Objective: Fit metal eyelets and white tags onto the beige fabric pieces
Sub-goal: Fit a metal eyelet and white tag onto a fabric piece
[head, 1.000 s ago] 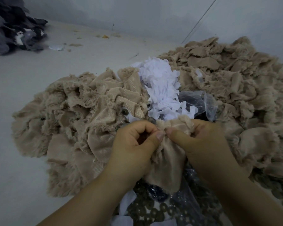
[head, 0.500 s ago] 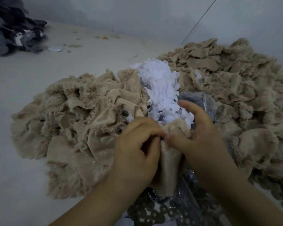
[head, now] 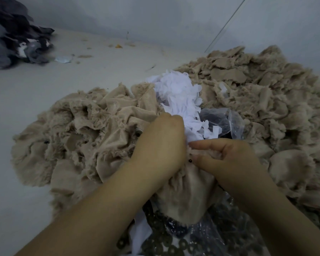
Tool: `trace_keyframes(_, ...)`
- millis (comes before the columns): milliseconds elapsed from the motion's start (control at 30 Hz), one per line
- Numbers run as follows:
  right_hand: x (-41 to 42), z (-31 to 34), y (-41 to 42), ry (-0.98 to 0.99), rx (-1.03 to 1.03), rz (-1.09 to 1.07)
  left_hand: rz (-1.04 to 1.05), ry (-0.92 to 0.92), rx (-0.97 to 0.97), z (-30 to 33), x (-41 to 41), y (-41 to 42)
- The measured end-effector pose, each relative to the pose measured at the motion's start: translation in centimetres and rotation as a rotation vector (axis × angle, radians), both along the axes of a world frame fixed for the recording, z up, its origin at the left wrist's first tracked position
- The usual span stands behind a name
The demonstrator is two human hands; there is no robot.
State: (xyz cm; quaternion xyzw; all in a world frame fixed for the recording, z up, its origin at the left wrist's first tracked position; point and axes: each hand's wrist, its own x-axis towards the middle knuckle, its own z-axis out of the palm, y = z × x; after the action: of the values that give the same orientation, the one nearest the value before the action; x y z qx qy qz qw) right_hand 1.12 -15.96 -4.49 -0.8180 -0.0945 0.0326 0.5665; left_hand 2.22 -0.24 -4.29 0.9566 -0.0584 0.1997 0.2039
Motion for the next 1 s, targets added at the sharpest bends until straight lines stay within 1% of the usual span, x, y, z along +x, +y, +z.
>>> trace_keyframes(67, 0.0, 0.0, 0.0, -0.030, -0.044, 0.000, 0.049, 0.082, 0.118, -0.1, 1.2, -0.5)
trace_keyframes(133, 0.1, -0.1, -0.2, -0.059, -0.086, 0.018, 0.075, 0.092, 0.116, -0.2, 1.4, -0.8)
trace_keyframes(167, 0.2, -0.1, -0.1, -0.076, -0.110, 0.039, 0.067, 0.074, 0.055, -0.4, 1.3, -0.8)
trace_keyframes(267, 0.3, -0.1, -0.1, -0.114, -0.203, 0.092, -0.062, 0.013, -0.319, -1.1, 0.5, -0.2)
trace_keyframes(300, 0.4, -0.1, 0.0, -0.124, -0.222, 0.109, -0.103, -0.004, -0.405, -1.2, 0.1, 0.0)
trace_keyframes(433, 0.7, -0.4, 0.7, -0.115, -0.269, 0.107, -0.196, -0.018, -0.532, -1.4, -1.4, 1.0)
trace_keyframes(500, 1.0, -0.4, 0.9, -0.088, -0.268, 0.117, -0.237, -0.006, -0.538, -1.4, -1.8, 1.3)
trace_keyframes(567, 1.2, -0.5, 0.9, -0.062, -0.275, 0.148, -0.194, -0.003, -0.549, -1.8, -2.0, 1.6)
trace_keyframes(633, 1.3, -0.5, 0.9, -0.031, -0.285, 0.138, -0.077, -0.002, -0.595, -2.1, -1.9, 1.8)
trace_keyframes(700, 1.1, -0.4, 0.7, -0.018, -0.317, 0.122, -0.007, -0.033, -0.554, -2.0, -2.1, 2.0)
trace_keyframes(800, 1.0, -0.1, 0.6, -0.009, -0.380, 0.138, -0.057, -0.048, -0.365, -0.7, -2.9, 2.1)
trace_keyframes(867, 1.1, 0.1, 0.5, -0.007, -0.395, 0.128, -0.010, 0.024, -0.192, 0.4, -3.3, 1.9)
trace_keyframes(933, 1.1, 0.3, 0.4, -0.002, -0.406, 0.116, 0.122, 0.071, 0.008, 1.7, -3.5, 1.8)
trace_keyframes(967, 1.2, 0.3, 0.3, -0.008, -0.407, 0.115, 0.148, 0.103, 0.065, 2.4, -3.5, 1.7)
trace_keyframes(1000, 1.1, 0.4, 0.3, -0.020, -0.408, 0.114, 0.122, 0.172, 0.092, 2.9, -3.4, 1.7)
